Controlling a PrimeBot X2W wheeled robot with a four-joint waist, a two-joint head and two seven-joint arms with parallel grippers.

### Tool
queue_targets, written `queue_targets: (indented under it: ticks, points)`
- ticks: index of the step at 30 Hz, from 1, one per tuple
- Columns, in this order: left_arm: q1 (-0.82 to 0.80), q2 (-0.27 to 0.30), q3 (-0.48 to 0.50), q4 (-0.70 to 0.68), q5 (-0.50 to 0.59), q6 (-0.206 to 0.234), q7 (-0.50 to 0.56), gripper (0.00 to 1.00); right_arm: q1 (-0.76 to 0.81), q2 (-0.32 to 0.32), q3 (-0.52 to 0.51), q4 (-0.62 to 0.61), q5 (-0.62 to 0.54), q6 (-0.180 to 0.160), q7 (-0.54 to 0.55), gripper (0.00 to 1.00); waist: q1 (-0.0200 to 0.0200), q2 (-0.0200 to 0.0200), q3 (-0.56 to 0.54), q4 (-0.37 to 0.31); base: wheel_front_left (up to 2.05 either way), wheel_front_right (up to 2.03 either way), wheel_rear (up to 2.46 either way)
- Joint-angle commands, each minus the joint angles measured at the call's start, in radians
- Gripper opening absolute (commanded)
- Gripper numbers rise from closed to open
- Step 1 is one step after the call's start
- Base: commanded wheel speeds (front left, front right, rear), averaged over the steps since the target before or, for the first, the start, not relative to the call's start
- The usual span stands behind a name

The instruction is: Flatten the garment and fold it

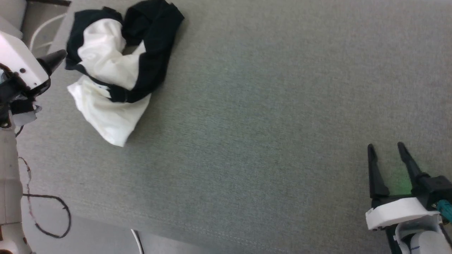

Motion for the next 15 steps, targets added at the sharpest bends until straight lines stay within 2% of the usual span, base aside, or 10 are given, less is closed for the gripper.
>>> queue_targets:
  ticks: [1,9,15]
  points:
    - [-0.010,-0.005,0.002,0.005,-0.006,0.006,0.007,1.00,-0.021,0.001,-0.008,-0.015,-0.012,-0.001,-0.005,1.00,-0.0003,0.0000,0.065,-0.043,0.00,0.00,0.00]
    - [-0.005,-0.034,-0.001,0.021,-0.045,0.019,0.060,1.00,-0.041,0.001,-0.024,-0.096,-0.027,-0.001,-0.005,1.00,-0.0003,0.0000,0.132,-0.072,0.00,0.00,0.00]
    - [-0.004,-0.043,-0.008,0.038,-0.035,0.045,0.053,1.00,-0.043,0.001,-0.022,-0.114,-0.029,-0.001,-0.005,1.00,-0.0003,0.0000,0.172,-0.092,0.00,0.00,0.00]
